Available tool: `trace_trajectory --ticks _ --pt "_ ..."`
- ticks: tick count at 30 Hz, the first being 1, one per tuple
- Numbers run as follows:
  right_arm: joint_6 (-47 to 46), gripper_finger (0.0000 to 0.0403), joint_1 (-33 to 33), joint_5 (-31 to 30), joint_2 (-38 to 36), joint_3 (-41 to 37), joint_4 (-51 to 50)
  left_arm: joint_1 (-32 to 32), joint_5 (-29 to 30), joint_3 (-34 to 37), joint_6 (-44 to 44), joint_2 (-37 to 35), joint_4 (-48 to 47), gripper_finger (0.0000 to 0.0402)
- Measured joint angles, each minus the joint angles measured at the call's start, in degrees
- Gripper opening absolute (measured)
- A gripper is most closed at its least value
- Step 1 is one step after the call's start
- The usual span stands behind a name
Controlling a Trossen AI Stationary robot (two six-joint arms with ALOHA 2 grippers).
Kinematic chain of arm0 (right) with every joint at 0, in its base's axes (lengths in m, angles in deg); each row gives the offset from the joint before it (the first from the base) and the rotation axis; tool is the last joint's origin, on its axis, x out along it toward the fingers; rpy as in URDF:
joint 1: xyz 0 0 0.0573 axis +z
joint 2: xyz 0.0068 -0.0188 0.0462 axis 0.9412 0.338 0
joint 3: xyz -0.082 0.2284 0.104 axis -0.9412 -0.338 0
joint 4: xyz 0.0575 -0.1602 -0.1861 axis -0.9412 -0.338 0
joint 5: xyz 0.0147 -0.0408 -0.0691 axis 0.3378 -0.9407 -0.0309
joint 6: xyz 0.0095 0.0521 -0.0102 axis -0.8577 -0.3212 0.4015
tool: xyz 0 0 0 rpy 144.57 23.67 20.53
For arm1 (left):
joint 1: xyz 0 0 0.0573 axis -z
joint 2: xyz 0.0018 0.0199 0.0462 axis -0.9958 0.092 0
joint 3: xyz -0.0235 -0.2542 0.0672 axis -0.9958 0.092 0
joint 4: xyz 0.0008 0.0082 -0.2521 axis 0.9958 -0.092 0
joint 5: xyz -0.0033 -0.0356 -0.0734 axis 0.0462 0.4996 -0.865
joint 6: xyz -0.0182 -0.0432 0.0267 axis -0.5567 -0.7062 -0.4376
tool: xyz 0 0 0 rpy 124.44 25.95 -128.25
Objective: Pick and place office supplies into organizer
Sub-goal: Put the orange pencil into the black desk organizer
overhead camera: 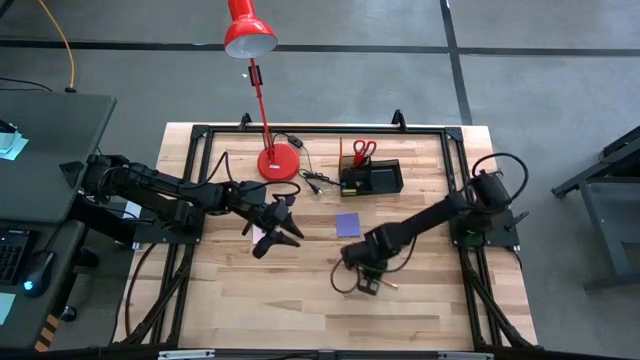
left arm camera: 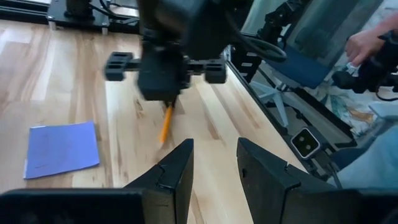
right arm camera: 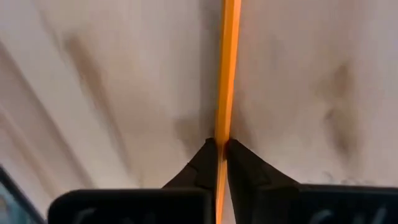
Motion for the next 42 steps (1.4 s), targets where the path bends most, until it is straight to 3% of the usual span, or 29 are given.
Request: trace_trajectory --ticks 8,17,23,29,35,42 --pt "2.0 0.0006 -5.4 -2.0 0.2 0.0 7.3 0.0 -0.5 0.0 0.0 0.0 -1.8 0.0111" --pt "2.5 0.0015 -5.8 3.0 1.8 0.2 10.4 0.0 -0.5 0.0 0.0 0.0 -1.8 0.0111" --pt "-1.8 0.0051 -5.1 -1.4 1.7 0.1 12.9 0.0 -0.5 0.0 0.0 0.0 -2.0 0.0111" --pt "-8.0 0.0087 -5.0 0.1 1.6 0.1 14.3 0.0 -2.1 0.0 0.0 0.0 -2.9 0.0111" --pt "-11.5 0.0098 -3.2 2.8 0.7 0.2 11.2 0.0 -2.8 0.0 0.0 0.0 -2.8 0.0111" --pt "-15.7 0.0099 -2.1 -2.5 -4.0 0.2 8.3 0.0 -3.3 0.0 0.0 0.0 -2.8 0.0111"
